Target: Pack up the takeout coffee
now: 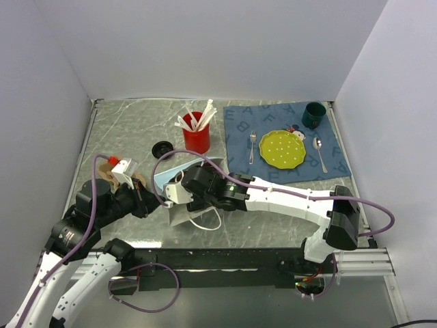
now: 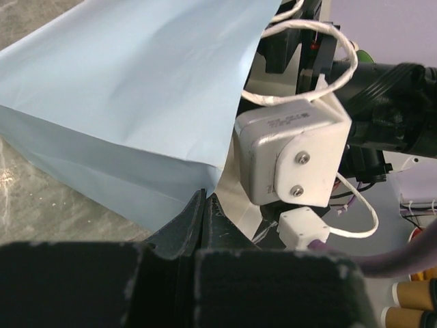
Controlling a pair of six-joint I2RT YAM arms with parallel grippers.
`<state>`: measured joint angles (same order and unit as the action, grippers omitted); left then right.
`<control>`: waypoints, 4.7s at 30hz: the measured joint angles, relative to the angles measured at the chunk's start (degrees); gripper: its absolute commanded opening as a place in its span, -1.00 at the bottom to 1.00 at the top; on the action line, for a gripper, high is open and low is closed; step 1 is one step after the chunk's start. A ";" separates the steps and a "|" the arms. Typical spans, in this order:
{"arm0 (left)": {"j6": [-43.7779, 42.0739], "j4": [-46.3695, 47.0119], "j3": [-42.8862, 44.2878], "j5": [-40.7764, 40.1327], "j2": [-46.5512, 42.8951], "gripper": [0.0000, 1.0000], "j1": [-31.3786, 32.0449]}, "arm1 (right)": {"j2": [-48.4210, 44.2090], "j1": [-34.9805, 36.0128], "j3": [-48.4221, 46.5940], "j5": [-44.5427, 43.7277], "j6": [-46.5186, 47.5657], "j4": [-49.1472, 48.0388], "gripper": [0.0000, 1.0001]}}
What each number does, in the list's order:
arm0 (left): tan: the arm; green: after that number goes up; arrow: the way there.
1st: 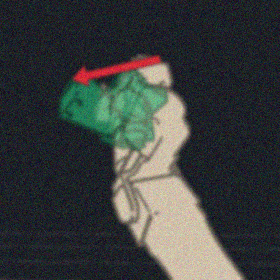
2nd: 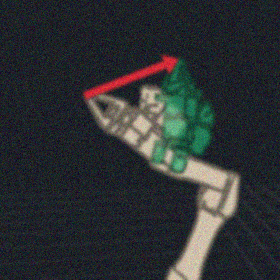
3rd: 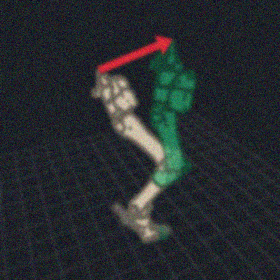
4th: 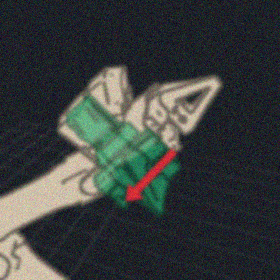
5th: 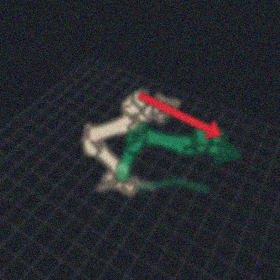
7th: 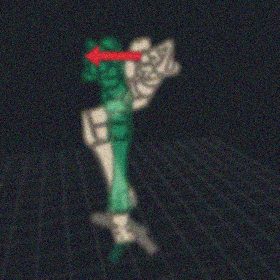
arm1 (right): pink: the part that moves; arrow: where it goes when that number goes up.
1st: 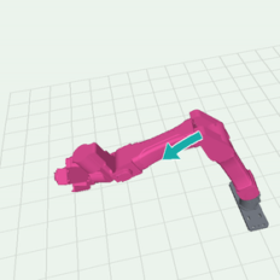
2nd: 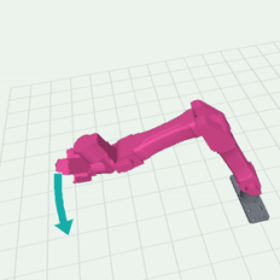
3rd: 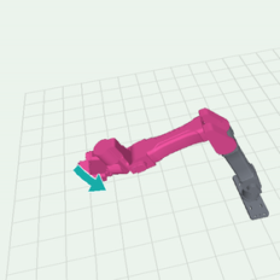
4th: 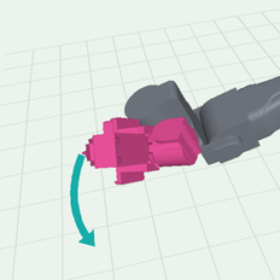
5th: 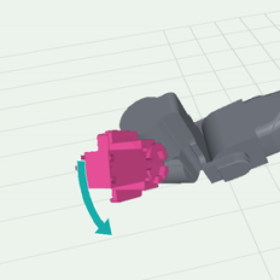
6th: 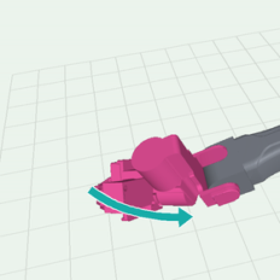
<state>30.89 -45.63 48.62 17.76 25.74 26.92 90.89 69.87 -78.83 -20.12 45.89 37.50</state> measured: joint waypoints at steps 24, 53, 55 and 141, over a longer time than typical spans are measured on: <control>-0.07 0.28 -0.83 0.42 -0.02 -0.98 -0.09 | -0.59 -0.48 0.44 10.16 -4.74 -9.01 -0.45; 0.24 1.79 -0.83 1.07 1.49 -0.98 -0.11 | -0.94 -3.32 2.47 2.78 -4.11 -6.29 -0.44; 0.26 1.64 -0.83 1.27 1.53 -0.98 -0.11 | -0.94 -3.45 1.88 4.00 -4.13 -6.54 -0.44; 3.56 1.38 3.72 -4.44 9.38 -0.98 -0.11 | -33.00 -3.37 -17.03 14.03 -34.93 22.58 -0.43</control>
<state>34.46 -44.25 52.34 13.32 35.11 26.81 57.89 66.50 -95.85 -6.09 10.96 60.07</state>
